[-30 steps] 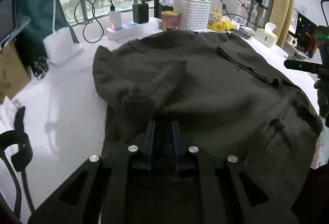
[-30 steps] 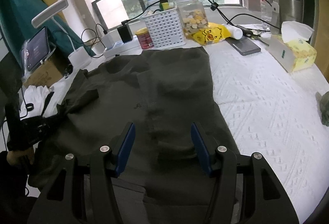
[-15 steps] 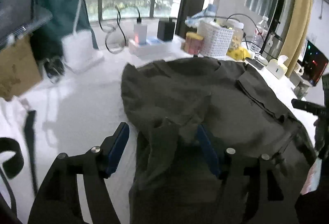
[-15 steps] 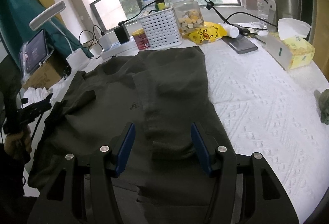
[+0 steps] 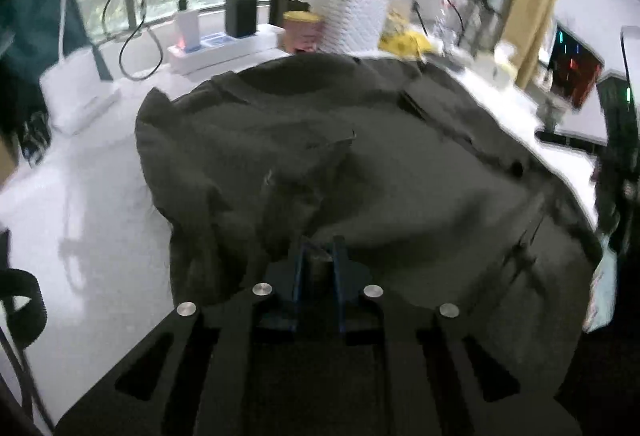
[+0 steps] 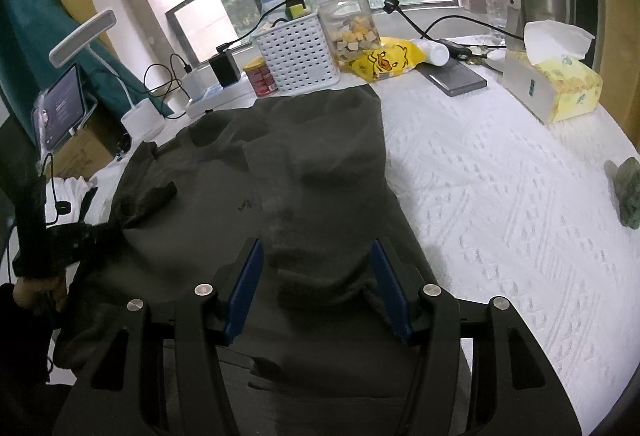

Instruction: Fold small clothes

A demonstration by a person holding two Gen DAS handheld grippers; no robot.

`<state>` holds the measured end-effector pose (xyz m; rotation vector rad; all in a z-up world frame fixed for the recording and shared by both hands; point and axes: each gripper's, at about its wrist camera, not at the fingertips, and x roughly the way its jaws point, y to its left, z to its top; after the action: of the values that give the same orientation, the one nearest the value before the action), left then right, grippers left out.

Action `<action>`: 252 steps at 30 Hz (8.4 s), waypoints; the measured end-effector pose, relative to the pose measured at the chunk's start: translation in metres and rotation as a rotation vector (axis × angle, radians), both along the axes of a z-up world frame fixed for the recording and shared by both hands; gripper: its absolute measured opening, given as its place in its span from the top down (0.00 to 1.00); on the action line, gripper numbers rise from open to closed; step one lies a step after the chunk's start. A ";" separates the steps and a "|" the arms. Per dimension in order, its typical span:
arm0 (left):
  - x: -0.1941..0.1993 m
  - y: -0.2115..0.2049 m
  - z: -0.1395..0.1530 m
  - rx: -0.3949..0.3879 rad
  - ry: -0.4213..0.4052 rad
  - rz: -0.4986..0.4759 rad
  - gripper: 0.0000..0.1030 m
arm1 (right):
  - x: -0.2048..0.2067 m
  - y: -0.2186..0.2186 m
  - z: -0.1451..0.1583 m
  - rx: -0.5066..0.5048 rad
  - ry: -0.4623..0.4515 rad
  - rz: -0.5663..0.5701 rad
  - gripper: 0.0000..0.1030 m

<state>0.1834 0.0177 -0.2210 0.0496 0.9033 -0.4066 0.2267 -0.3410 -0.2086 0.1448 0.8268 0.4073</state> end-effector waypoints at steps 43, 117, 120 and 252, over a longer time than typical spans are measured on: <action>-0.026 -0.015 0.000 0.105 0.047 -0.100 0.63 | -0.007 -0.006 -0.002 0.019 -0.005 -0.012 0.42; -0.155 0.047 -0.015 0.007 -0.021 0.244 0.53 | -0.113 -0.021 -0.037 -0.293 -0.049 -0.045 0.93; -0.155 0.048 -0.016 0.008 -0.026 0.243 0.69 | -0.116 -0.022 -0.033 -0.287 -0.062 -0.054 0.94; -0.006 0.098 0.056 -0.021 -0.254 0.374 0.97 | 0.034 -0.031 0.074 -0.156 -0.282 -0.186 0.96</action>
<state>0.1772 0.1162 -0.1654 -0.0847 0.6388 -0.0583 0.2606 -0.3716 -0.1347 0.0174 0.5581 0.1809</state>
